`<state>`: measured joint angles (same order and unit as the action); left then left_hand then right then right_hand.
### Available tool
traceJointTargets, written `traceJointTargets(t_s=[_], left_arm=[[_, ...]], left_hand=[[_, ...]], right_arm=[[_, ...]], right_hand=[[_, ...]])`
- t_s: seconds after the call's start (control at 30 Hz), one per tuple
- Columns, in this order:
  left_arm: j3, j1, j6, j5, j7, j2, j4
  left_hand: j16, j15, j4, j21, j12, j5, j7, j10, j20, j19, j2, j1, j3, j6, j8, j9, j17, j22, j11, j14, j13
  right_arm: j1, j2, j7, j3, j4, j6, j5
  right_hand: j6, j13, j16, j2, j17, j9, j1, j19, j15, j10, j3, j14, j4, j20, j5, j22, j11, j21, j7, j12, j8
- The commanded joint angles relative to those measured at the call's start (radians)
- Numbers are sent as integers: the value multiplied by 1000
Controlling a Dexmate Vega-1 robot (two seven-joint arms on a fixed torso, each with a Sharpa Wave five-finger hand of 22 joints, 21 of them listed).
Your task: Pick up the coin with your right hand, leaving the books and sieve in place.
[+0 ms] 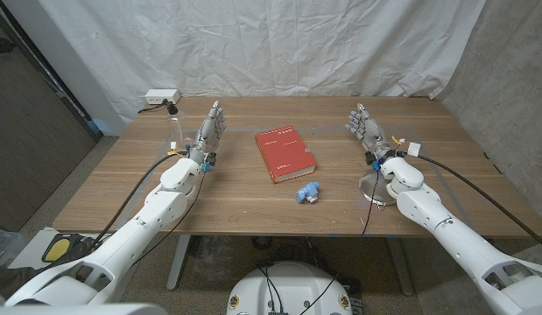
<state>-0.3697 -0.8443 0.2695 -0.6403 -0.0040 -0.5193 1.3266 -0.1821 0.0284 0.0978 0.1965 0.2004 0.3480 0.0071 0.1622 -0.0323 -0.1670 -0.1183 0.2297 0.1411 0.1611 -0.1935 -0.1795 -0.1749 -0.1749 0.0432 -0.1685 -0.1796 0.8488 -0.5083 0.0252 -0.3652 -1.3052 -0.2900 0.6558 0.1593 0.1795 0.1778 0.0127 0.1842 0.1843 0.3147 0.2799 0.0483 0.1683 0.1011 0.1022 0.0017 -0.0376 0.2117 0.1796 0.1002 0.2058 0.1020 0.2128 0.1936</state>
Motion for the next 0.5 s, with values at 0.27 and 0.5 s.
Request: traceJointTargets(t_s=[0.27, 0.5], left_arm=[[-4, -3, -28, 22, 27, -21, 50], [7, -14, -26, 19, 29, -35, 67]], left_hand=[[-10, -4, -5, 7, 9, 6, 1, -8, -76, -13, 9, 16, 5, -8, -11, -4, -4, -5, 3, -27, -4], [-10, -3, -6, 7, 9, 7, 2, -11, -74, -12, 13, 20, 5, -11, -11, -4, -5, -5, 3, -23, -4]], right_arm=[[30, -16, -31, 13, -62, 20, 9], [45, -29, -61, 16, -122, 41, 4]], right_hand=[[17, 6, 8, 6, 1, 2, 11, 10, -1, 9, 10, 10, -6, -24, 7, 5, 1, 5, -4, 7, 7], [57, 6, 14, 16, 0, 3, 25, 17, -2, 25, 17, 27, -14, -21, 6, 5, 3, 6, -18, 12, 21]])
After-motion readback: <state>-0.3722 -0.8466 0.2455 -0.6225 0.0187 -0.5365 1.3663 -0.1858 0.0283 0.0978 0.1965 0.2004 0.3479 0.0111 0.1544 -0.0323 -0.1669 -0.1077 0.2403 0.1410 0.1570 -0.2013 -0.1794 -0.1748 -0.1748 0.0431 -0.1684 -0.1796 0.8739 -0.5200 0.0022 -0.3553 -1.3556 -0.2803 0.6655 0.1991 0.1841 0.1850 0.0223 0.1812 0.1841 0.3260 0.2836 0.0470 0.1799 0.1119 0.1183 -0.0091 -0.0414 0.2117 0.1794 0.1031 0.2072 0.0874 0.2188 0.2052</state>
